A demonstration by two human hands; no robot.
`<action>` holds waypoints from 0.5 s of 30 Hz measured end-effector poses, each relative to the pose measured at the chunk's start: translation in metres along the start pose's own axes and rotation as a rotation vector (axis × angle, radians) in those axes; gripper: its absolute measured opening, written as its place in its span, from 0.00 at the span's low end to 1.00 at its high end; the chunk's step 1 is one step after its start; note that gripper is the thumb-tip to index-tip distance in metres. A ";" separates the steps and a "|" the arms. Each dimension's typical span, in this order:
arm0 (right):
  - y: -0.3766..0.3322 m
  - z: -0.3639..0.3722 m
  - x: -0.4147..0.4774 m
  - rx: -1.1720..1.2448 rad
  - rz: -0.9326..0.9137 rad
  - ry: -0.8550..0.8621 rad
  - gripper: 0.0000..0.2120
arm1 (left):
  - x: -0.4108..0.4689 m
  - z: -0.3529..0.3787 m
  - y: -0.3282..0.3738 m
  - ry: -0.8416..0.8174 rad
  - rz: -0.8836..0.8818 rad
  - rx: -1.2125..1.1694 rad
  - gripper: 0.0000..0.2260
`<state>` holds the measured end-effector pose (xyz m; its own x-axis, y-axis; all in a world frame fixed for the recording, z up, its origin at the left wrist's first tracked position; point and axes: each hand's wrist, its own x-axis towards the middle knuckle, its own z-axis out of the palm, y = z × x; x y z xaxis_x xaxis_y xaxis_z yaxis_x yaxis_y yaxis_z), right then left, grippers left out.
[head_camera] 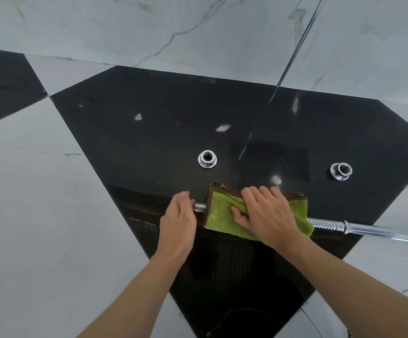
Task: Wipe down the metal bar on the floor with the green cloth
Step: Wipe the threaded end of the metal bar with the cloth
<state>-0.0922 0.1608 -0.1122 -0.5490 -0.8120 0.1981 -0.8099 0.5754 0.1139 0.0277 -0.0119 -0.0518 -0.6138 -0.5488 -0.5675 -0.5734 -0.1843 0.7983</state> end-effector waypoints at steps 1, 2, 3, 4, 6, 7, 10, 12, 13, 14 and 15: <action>0.009 -0.001 -0.006 -0.006 -0.015 -0.019 0.21 | -0.003 0.001 0.001 0.042 -0.004 0.026 0.14; 0.020 -0.003 -0.013 -0.016 -0.024 -0.035 0.20 | -0.007 0.003 0.002 0.072 -0.018 0.029 0.14; 0.033 -0.004 -0.022 -0.032 -0.026 -0.047 0.21 | -0.009 0.006 0.003 0.089 -0.029 0.026 0.14; 0.048 -0.005 -0.033 -0.050 -0.019 -0.054 0.21 | -0.012 0.009 0.005 0.098 -0.034 0.021 0.14; 0.074 -0.008 -0.051 -0.081 0.010 -0.073 0.23 | -0.015 0.015 0.008 0.110 -0.023 0.028 0.13; 0.081 -0.008 -0.057 -0.100 0.028 -0.082 0.24 | -0.015 0.016 0.010 0.111 -0.011 0.038 0.12; 0.082 -0.007 -0.057 -0.160 0.089 -0.061 0.23 | -0.011 0.019 0.013 0.098 0.013 0.047 0.11; 0.071 -0.007 -0.047 -0.173 0.118 -0.023 0.21 | -0.009 0.021 0.015 0.089 0.018 0.034 0.12; 0.065 -0.007 -0.041 -0.166 0.118 -0.014 0.20 | -0.008 0.021 0.016 0.086 0.022 0.030 0.11; 0.058 -0.007 -0.035 -0.150 0.110 -0.014 0.20 | -0.007 0.022 0.016 0.078 0.021 0.027 0.10; 0.050 -0.006 -0.028 -0.130 0.098 -0.020 0.20 | -0.006 0.023 0.017 0.071 0.015 0.024 0.09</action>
<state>-0.1166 0.2128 -0.1064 -0.6291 -0.7523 0.1956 -0.7195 0.6588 0.2199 0.0092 0.0067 -0.0390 -0.5828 -0.6081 -0.5390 -0.5778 -0.1564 0.8011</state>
